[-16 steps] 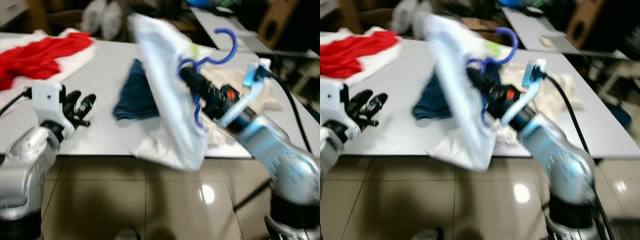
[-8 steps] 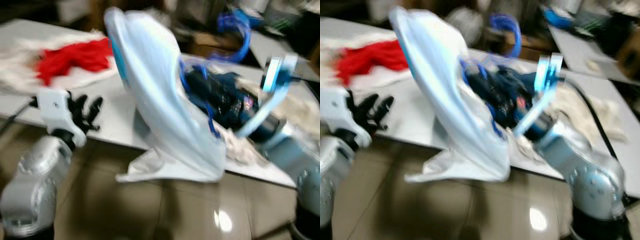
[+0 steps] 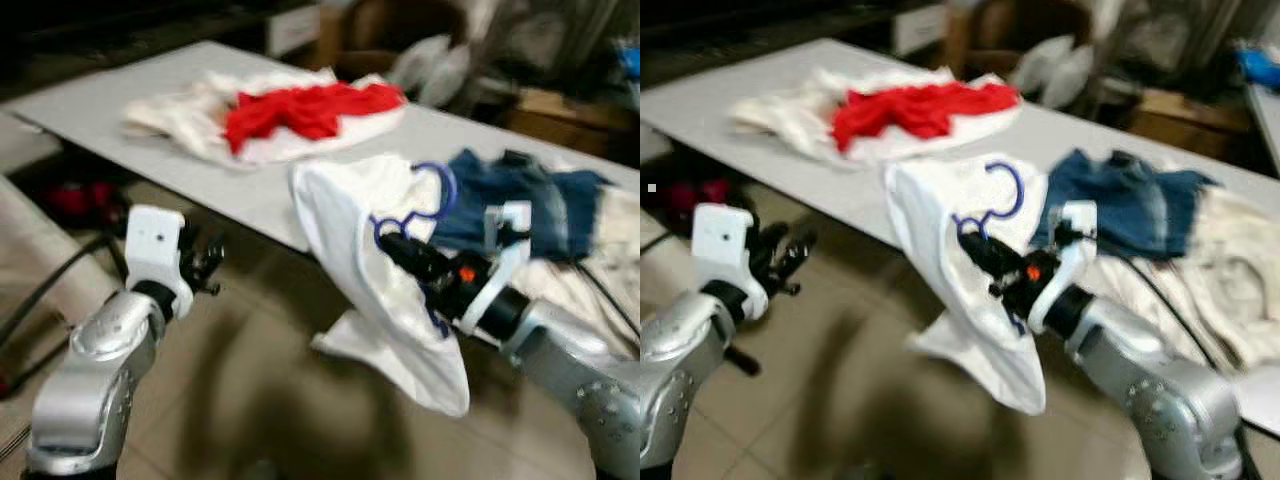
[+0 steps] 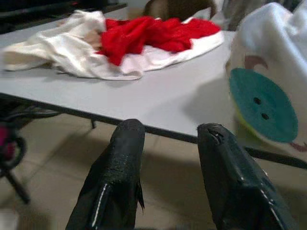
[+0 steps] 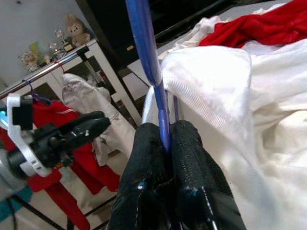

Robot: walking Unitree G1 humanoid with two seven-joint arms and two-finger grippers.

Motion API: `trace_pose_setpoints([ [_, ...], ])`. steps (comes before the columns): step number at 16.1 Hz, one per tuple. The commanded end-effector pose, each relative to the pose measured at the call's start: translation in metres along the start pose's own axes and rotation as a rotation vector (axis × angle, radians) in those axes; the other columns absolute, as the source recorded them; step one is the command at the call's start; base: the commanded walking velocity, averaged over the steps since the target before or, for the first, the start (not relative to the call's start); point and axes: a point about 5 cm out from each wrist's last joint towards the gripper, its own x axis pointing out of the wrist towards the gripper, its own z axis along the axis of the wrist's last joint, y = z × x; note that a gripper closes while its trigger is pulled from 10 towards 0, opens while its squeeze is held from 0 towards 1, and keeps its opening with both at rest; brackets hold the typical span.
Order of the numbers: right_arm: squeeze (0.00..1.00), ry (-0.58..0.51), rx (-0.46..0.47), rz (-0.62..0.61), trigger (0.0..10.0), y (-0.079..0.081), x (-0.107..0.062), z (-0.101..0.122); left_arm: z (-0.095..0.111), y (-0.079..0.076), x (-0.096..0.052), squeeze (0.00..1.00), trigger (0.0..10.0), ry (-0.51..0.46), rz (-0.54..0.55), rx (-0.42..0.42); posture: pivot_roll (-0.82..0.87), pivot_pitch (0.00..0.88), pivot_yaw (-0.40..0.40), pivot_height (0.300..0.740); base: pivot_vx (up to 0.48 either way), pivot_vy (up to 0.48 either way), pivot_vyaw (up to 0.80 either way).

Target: Hang hanger

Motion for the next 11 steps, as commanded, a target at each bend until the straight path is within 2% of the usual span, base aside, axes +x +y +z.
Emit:
trace_pose_setpoints([
  [1,0.00,-0.025,-0.018,-0.010,10.0,-0.003,0.001,-0.003,0.008,-0.002,0.006,0.16,10.0,-0.028,-0.008,0.026,-0.04,0.000,-0.044,0.740,0.000,0.000,0.80],
  [3,0.00,-0.014,-0.023,-0.094,10.0,-0.012,0.004,-0.011,0.012,0.003,0.009,0.16,10.0,-0.048,0.024,0.028,-0.03,0.000,-0.046,0.740,0.000,0.000,0.80],
  [4,0.00,-0.026,-0.003,-0.092,10.0,-0.012,0.005,-0.010,0.013,0.005,0.010,0.16,10.0,-0.052,0.038,0.042,-0.02,0.000,-0.051,0.740,0.000,0.000,0.80],
  [6,0.00,-0.037,-0.067,-0.089,10.0,-0.012,0.008,-0.010,0.010,0.004,0.007,0.16,10.0,-0.054,0.052,0.039,-0.03,0.000,-0.054,0.740,0.000,0.000,0.80],
  [8,0.00,-0.094,-0.078,-0.120,10.0,-0.015,0.009,-0.006,0.007,0.000,0.010,0.14,10.0,-0.054,0.033,0.029,-0.05,0.000,-0.035,0.740,0.000,0.000,0.80],
  [10,0.00,-0.126,-0.079,-0.152,10.0,-0.016,0.008,-0.004,0.011,-0.005,0.021,0.14,10.0,-0.068,-0.002,0.025,-0.07,0.000,-0.018,0.740,0.000,0.000,0.80],
  [11,0.00,-0.105,-0.108,-0.156,10.0,-0.017,0.007,-0.008,0.014,-0.016,0.029,0.14,10.0,-0.072,-0.075,0.028,-0.07,0.000,0.002,0.740,0.000,0.000,0.80],
])
